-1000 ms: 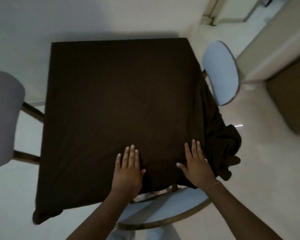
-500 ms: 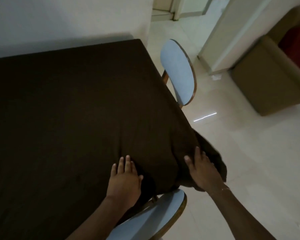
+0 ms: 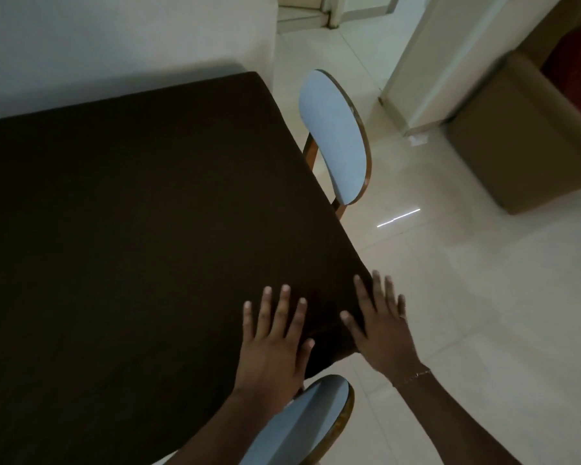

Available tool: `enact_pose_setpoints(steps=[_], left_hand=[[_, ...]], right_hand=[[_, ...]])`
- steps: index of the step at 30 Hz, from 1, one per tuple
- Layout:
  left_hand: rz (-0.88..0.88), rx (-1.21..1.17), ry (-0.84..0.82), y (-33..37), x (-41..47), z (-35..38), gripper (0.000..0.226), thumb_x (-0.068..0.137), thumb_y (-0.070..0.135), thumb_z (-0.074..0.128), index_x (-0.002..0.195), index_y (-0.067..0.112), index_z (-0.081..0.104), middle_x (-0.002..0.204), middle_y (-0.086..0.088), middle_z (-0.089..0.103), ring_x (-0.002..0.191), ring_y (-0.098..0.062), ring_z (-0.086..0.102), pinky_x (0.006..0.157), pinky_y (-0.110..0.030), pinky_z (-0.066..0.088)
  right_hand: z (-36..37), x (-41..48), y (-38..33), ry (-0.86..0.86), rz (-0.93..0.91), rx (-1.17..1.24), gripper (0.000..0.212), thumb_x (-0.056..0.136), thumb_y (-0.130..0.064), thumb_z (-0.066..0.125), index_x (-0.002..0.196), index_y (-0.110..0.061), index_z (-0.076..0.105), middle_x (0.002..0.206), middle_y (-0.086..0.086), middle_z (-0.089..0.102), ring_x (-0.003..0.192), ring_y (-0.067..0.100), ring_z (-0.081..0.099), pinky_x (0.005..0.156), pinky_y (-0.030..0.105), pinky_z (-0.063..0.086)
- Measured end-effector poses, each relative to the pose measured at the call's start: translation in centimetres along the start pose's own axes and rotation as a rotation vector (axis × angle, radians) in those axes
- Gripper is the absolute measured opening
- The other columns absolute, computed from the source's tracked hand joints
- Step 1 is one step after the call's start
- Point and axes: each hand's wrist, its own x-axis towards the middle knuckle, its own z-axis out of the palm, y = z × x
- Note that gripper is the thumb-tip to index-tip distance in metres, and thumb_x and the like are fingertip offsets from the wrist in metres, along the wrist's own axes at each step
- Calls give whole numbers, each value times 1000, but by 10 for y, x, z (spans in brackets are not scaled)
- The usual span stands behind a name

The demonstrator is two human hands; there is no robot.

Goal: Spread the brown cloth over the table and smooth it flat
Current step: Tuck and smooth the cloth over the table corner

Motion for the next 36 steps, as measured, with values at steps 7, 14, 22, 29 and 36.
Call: enact_pose_setpoints(steps=[7,14,22,29,36], left_hand=[[-95,-17,33,-69,-38,11,71,96,63,22,154,40,-11,165,3,-24,150,-24,-24,121,-55,-6],[-709,-10,42,-183,-137,28,81,83,79,-8,151,38,-24,161,-5,-30,145,-27,-34,121,-58,-7],[-937,-97,135,-230,-206,47,77,88,76,1,150,39,-25,164,-4,-23,147,-26,-30,119,-58,-12],[-855,-201,231,-234,-196,31,75,92,74,6,155,37,-13,165,-4,-19,147,-25,-31,121,-57,-7],[-594,-120,204,-248,-69,-15,73,93,70,10,153,37,-15,163,0,-27,148,-28,-29,118,-59,-12]], right_hand=[[-6,-3,-21,-81,106,-26,87,93,-71,33,159,-23,4,163,28,8,149,49,9,119,63,19],[7,-8,-65,-189,-150,-215,92,84,-82,11,154,-32,-20,164,19,-20,150,42,-17,121,62,8],[12,-1,-127,-253,-281,-292,96,79,-89,11,147,-38,-31,158,13,-36,146,38,-29,119,62,-2],[2,18,-178,-283,-213,-150,90,86,-77,40,155,-40,-4,166,8,-15,151,32,-12,122,56,12],[12,85,-295,-31,-419,-224,80,91,-76,19,156,-37,-8,166,12,-16,150,36,-18,119,66,3]])
